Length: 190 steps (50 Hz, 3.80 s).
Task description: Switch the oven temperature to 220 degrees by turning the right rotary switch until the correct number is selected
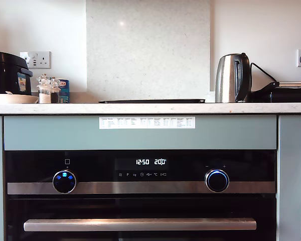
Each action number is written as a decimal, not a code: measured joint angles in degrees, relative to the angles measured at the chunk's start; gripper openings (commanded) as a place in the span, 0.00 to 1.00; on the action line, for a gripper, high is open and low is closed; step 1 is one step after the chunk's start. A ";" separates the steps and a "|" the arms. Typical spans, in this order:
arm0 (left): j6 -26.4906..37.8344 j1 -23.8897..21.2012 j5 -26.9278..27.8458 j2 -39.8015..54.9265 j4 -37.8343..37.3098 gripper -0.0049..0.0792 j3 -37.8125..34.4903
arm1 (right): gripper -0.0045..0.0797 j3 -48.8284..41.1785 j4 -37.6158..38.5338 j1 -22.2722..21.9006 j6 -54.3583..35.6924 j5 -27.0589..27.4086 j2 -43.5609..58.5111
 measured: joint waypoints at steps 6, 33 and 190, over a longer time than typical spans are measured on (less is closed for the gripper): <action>-3.69 -2.10 6.73 3.74 -1.81 0.03 2.16 | 0.04 2.36 -4.87 3.19 6.91 -4.07 0.02; -14.08 -2.27 15.96 3.74 -1.53 0.03 3.69 | 0.04 6.49 -7.80 3.10 7.87 -7.04 0.00; -3.80 -15.50 28.00 3.76 -13.38 0.03 3.72 | 0.88 36.72 29.24 17.75 -75.62 -10.23 100.83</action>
